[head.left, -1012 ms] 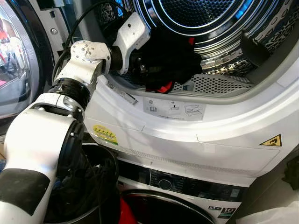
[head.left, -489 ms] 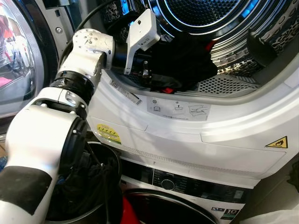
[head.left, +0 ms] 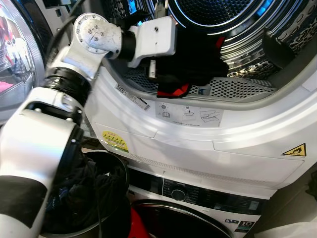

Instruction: Clothes washing

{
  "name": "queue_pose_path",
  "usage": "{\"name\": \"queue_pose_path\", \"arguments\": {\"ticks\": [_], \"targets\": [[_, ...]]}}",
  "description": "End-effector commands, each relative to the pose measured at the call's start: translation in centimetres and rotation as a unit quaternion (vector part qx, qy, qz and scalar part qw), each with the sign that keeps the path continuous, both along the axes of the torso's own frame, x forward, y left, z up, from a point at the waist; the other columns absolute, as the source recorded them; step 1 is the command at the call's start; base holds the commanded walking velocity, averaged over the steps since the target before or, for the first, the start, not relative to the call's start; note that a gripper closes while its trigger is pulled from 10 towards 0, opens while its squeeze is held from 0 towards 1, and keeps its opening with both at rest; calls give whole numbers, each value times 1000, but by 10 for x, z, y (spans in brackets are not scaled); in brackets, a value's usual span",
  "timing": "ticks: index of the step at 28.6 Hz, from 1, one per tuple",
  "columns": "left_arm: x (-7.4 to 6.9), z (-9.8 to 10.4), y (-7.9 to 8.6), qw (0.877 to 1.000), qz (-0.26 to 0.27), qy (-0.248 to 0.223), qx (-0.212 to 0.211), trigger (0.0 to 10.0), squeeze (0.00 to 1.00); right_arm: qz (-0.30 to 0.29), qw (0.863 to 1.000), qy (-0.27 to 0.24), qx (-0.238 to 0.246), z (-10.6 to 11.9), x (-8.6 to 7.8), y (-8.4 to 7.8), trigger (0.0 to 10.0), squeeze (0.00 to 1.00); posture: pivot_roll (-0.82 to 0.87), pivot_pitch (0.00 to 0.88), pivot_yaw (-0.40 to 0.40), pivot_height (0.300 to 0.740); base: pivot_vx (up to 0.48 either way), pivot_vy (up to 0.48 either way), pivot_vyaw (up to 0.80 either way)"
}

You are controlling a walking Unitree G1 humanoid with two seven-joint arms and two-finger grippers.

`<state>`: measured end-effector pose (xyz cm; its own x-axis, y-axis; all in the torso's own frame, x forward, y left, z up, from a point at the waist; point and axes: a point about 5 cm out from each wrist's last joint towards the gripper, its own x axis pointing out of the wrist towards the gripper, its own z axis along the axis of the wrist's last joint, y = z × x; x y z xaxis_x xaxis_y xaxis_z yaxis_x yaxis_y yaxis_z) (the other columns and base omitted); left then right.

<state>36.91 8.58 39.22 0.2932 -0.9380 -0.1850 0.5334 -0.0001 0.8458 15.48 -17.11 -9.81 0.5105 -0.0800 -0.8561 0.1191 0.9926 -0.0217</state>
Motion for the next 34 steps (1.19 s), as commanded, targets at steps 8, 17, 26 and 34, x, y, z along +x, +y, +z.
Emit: {"name": "queue_pose_path", "arguments": {"ticks": [8,17,26,34], "targets": [[-12,39,5,978,-84,68,-178,10000,0,-1,1000,9,5,-2,-4,5,10000,0,116,0,70,740,0,0,0],[-29,26,14,971,-180,140,-76,10000,0,-8,1000,7,6,-2,-4,3,10000,0,112,0,72,740,0,0,0],[-53,-3,-2,953,-239,186,-19,10000,0,-10,1000,5,7,-2,-4,2,10000,0,121,0,70,740,0,0,0],[-52,-32,-19,961,-225,163,0,10000,0,-18,1000,-5,11,0,-1,3,10000,0,109,0,69,740,0,0,0]]}}
